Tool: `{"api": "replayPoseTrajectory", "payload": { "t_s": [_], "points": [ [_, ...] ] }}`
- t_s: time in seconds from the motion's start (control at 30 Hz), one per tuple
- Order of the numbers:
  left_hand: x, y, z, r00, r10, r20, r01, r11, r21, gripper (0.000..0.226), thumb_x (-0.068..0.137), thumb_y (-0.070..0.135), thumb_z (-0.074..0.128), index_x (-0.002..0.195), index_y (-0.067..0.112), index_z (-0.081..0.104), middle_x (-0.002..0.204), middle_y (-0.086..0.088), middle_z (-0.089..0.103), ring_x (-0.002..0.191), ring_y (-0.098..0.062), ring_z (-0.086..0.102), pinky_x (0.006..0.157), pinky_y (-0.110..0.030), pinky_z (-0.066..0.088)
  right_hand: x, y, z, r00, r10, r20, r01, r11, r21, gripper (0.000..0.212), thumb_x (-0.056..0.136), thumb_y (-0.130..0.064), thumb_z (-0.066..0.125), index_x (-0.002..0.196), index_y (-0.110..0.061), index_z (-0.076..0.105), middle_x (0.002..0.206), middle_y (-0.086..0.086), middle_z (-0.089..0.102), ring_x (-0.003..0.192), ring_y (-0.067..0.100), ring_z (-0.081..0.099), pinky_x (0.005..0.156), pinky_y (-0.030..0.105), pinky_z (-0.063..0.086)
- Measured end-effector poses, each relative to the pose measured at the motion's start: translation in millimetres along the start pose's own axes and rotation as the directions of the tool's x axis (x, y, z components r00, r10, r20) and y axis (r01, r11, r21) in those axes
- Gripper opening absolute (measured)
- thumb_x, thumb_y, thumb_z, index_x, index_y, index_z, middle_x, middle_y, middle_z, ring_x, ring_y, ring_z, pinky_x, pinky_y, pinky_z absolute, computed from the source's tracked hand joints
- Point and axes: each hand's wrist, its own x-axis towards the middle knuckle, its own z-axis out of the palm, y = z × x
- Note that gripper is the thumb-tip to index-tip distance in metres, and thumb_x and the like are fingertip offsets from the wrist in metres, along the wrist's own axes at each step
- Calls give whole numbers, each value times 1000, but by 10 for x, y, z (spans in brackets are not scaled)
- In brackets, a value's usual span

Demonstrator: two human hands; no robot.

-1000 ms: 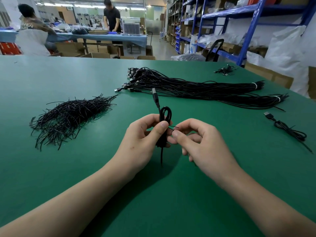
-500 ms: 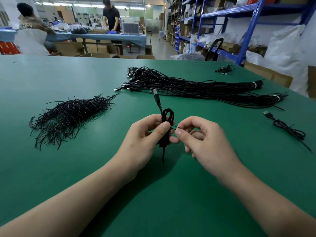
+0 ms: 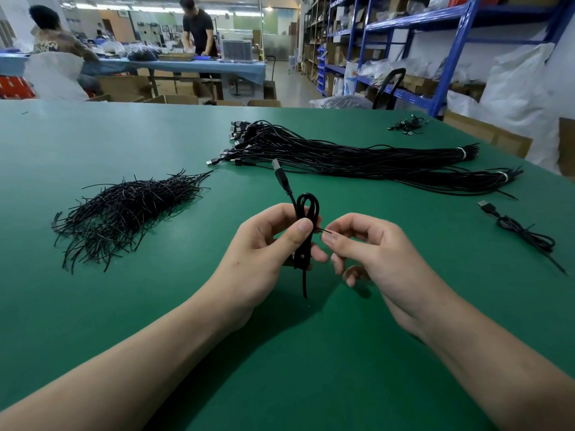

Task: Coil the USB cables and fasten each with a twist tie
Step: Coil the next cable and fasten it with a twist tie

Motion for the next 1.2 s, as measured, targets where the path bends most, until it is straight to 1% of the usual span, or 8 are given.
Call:
{"api": "replayPoseTrajectory", "payload": {
  "t_s": [0.23,0.33,0.4,0.57,0.73,0.87,1.07,1.2],
  "points": [
    [21,39,-2,1000,20,14,-19,998,-68,36,91,21,61,125,9,61,94,-4,64,64,-17,65,64,-23,51,13,-13,-34,989,108,99,-121,983,136,14,83,-26,76,90,-15,70,79,7,62,59,11,54,49,21,41],
    [13,48,-18,999,32,41,-30,999,-41,30,97,19,62,126,13,62,96,-2,62,63,-17,63,64,-23,50,10,-9,-44,977,135,167,-161,974,159,17,75,-34,78,84,-21,72,84,11,62,59,11,54,49,22,40],
    [4,49,-25,998,43,52,-43,999,5,29,96,16,58,124,14,63,97,1,64,63,-16,63,62,-22,49,6,1,-44,963,157,217,-194,968,160,14,79,-35,76,80,-23,69,89,14,60,56,11,52,46,22,37],
    [-4,31,-22,997,64,51,-69,992,109,23,99,8,56,121,11,61,99,-1,64,60,-15,62,57,-22,46,3,16,-25,900,219,378,-296,942,160,23,98,-35,56,87,-14,60,64,-4,52,47,9,37,41,20,27],
    [-25,12,-15,990,133,53,-141,965,223,23,101,1,55,120,11,61,100,3,65,62,-15,66,61,-15,45,6,-8,-33,879,226,420,-379,866,327,24,97,-33,52,82,-15,59,65,-3,48,47,9,34,41,20,24],
    [-22,10,-30,985,162,58,-172,945,279,24,100,3,56,121,15,62,99,9,66,67,-17,71,62,-15,47,1,4,-10,912,158,378,-287,906,313,30,95,-41,59,83,-14,59,66,-2,48,46,7,31,43,20,21],
    [-43,-1,-30,989,144,17,-143,954,264,29,99,11,59,121,29,66,96,10,64,73,-22,76,59,-23,51,-15,21,28,964,96,248,-164,950,267,26,86,-39,67,86,-14,60,60,-2,45,44,8,28,44,19,21],
    [-39,-18,-20,991,135,-2,-131,961,243,29,100,10,60,123,27,66,102,6,63,75,-25,76,61,-27,54,-32,16,56,977,77,197,-129,954,270,20,89,-34,65,82,-17,59,56,-2,42,45,9,28,44,20,20]
  ]
}}
